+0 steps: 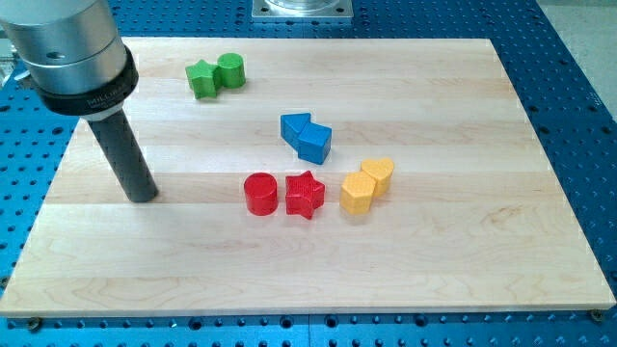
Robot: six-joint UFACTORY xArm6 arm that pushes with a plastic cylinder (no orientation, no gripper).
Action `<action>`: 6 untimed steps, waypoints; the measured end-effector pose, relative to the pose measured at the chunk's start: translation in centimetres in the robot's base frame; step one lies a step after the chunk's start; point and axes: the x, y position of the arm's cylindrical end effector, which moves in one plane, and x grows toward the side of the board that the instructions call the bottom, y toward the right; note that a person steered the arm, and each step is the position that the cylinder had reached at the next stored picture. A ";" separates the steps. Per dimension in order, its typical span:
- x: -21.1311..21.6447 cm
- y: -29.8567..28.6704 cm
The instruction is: Place your arm horizontally to the blue triangle
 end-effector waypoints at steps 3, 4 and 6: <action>-2.2 0.0; -3.2 0.0; -6.8 -0.5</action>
